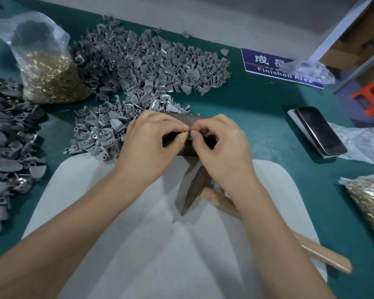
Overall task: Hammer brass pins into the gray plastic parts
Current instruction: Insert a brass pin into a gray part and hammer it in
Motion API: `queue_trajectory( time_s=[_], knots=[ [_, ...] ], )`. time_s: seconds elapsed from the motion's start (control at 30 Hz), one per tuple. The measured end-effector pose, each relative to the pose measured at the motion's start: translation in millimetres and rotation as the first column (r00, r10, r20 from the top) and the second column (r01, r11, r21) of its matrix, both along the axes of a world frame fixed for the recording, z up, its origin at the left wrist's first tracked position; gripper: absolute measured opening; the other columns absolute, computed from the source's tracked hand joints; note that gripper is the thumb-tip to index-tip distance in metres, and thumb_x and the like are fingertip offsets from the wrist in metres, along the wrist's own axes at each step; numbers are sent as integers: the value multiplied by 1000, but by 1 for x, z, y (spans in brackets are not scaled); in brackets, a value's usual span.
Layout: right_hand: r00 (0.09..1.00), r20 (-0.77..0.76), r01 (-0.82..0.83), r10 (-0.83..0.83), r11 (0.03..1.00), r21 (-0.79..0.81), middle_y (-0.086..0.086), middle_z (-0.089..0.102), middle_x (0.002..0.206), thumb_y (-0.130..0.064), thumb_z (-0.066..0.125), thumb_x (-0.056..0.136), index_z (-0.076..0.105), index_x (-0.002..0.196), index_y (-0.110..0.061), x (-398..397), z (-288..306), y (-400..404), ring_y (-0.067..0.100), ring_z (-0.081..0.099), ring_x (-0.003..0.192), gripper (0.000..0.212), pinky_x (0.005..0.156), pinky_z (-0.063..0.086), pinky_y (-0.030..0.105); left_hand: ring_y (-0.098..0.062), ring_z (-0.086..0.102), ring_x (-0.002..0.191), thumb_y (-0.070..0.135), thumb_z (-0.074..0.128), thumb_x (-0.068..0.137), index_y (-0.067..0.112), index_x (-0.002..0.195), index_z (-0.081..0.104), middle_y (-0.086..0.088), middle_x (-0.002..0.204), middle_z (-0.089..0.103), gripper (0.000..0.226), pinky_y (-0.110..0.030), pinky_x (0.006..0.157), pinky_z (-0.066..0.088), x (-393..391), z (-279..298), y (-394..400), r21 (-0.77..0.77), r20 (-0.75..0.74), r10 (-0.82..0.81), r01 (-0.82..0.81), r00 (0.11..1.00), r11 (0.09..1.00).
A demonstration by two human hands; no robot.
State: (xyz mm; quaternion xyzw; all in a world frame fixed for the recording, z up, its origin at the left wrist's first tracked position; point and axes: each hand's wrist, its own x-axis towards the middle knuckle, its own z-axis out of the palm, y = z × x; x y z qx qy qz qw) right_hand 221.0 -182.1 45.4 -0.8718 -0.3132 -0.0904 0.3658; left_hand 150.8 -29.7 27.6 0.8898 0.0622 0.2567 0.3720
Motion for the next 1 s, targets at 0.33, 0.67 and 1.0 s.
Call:
queue_trajectory(
  time_s=[0.33,0.67,1.0],
  knots=[
    [994,111,40,-12,967,-253,-7,43,72,-28,61,94,73,89,-31,-2,14,2,14,46,75,13,56,30,31,-15,58,102,20,75,88,25,98,78,12,99,72,11,-43,95,45,-1,1,0,-22,-4,20,-21,1000,1000],
    [995,-61,66,-73,991,-120,-5,61,76,-36,63,90,71,88,-37,-1,7,0,21,60,81,8,67,52,41,-17,56,108,34,71,91,35,98,75,15,102,69,8,-52,97,44,-3,5,-1,18,-65,36,-35,997,999],
    [992,-122,32,-34,999,-16,-21,47,52,-34,69,90,77,89,-34,5,-1,-7,12,39,55,8,58,32,29,-5,53,106,45,68,93,41,98,71,22,100,67,8,-41,102,34,-4,4,2,122,-63,73,-65,995,990]
  ],
)
